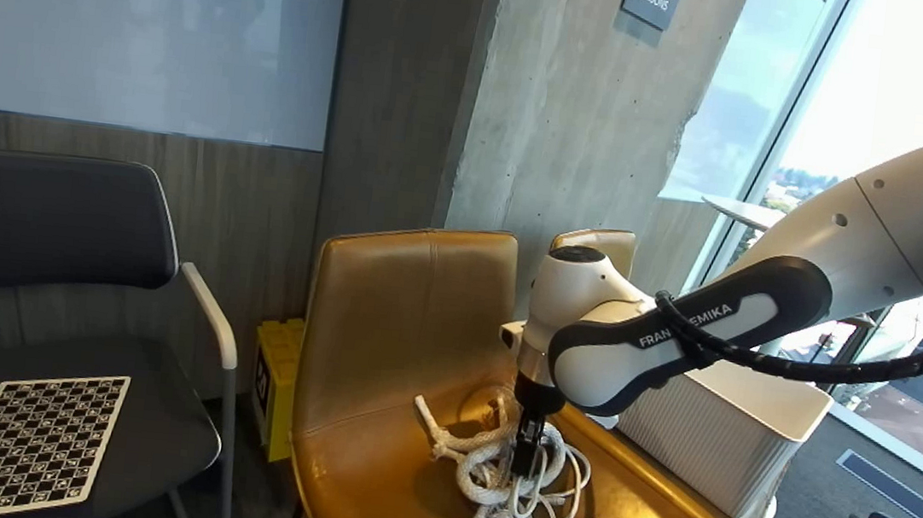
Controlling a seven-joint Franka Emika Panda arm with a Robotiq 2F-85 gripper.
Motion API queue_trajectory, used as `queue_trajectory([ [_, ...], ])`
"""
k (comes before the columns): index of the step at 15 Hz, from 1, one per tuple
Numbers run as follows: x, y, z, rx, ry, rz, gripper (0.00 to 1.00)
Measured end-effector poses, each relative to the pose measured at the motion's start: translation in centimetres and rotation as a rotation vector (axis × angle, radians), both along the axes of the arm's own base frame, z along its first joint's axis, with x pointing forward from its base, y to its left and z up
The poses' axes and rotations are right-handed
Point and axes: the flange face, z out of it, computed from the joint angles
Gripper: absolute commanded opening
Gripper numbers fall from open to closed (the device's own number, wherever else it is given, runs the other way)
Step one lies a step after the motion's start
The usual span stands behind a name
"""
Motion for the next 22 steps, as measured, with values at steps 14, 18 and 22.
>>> queue_trajectory([
  [14, -1.5, 3.7, 6.5, 0.0, -0.077, -0.033, 0.0],
  [18, -3.1, 5.4, 13.7, 0.001, -0.137, -0.059, 0.0],
  [22, -3.8, 5.3, 22.9, 0.017, -0.22, -0.102, 0.0],
])
